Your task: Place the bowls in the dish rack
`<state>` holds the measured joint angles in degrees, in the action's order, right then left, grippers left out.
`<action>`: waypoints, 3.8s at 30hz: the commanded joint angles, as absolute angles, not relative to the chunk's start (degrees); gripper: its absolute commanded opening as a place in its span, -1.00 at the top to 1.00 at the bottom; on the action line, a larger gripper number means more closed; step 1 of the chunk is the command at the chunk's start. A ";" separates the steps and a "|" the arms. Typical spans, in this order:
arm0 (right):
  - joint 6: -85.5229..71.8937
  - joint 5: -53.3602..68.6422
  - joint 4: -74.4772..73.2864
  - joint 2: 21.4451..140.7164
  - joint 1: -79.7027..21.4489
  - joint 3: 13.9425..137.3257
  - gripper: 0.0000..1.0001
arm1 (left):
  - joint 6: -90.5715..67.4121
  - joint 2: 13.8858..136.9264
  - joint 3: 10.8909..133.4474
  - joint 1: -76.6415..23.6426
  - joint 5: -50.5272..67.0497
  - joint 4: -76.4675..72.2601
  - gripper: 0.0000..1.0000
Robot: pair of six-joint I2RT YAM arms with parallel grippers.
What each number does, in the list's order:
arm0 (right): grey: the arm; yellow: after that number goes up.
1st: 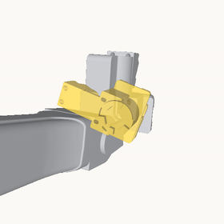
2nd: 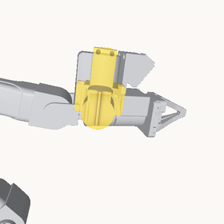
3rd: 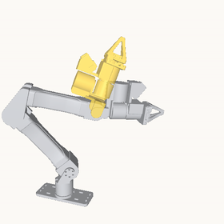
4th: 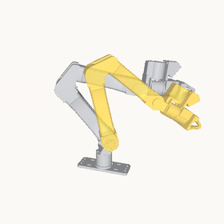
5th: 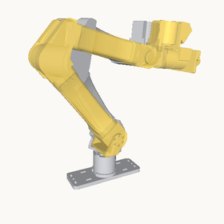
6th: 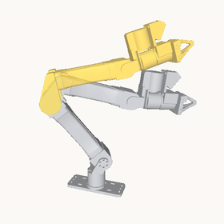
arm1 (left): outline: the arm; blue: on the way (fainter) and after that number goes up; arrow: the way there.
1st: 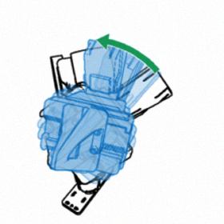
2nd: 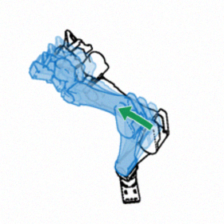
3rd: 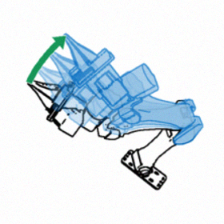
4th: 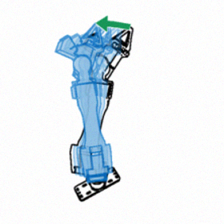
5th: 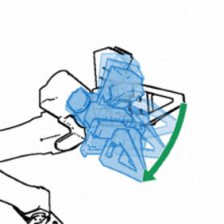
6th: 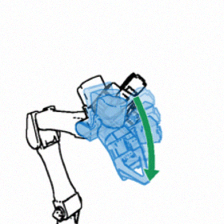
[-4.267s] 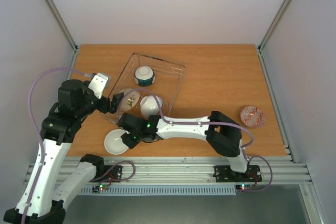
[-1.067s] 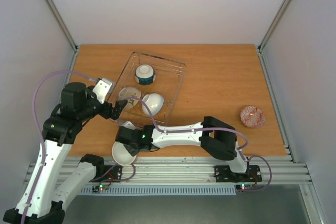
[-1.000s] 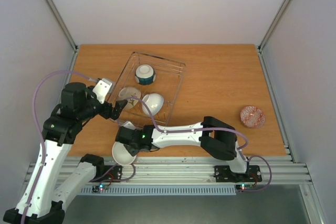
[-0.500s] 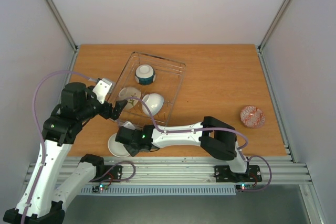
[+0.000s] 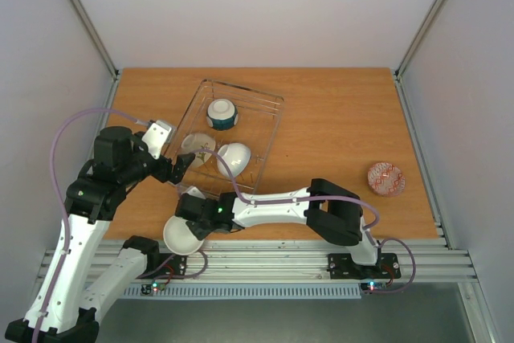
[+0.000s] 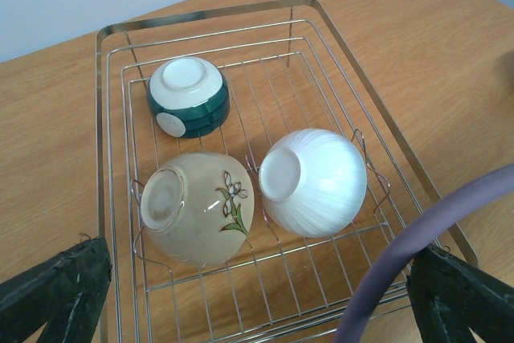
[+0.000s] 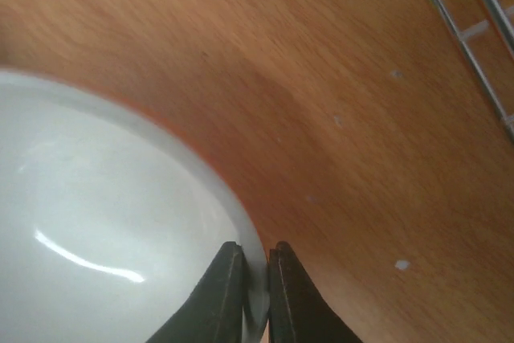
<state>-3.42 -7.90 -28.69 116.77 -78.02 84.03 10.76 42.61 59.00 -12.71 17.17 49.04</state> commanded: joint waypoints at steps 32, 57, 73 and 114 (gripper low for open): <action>6.30 -21.12 -27.79 74.08 -69.39 66.96 0.98 | 8.24 43.66 60.75 -7.91 31.95 48.04 -0.99; 7.45 -3.78 -9.01 69.74 -54.67 57.81 0.98 | 6.37 47.15 58.92 1.32 64.49 50.10 -0.99; 4.08 18.68 13.57 69.70 -51.15 50.18 0.97 | 6.78 47.11 57.62 1.35 64.03 50.01 -0.99; 7.47 18.09 15.37 76.15 -51.15 57.90 0.98 | 9.12 50.62 59.77 1.32 70.84 53.46 -0.99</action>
<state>6.48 18.72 11.60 75.66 -50.96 54.98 8.21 50.76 58.17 1.06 69.87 53.19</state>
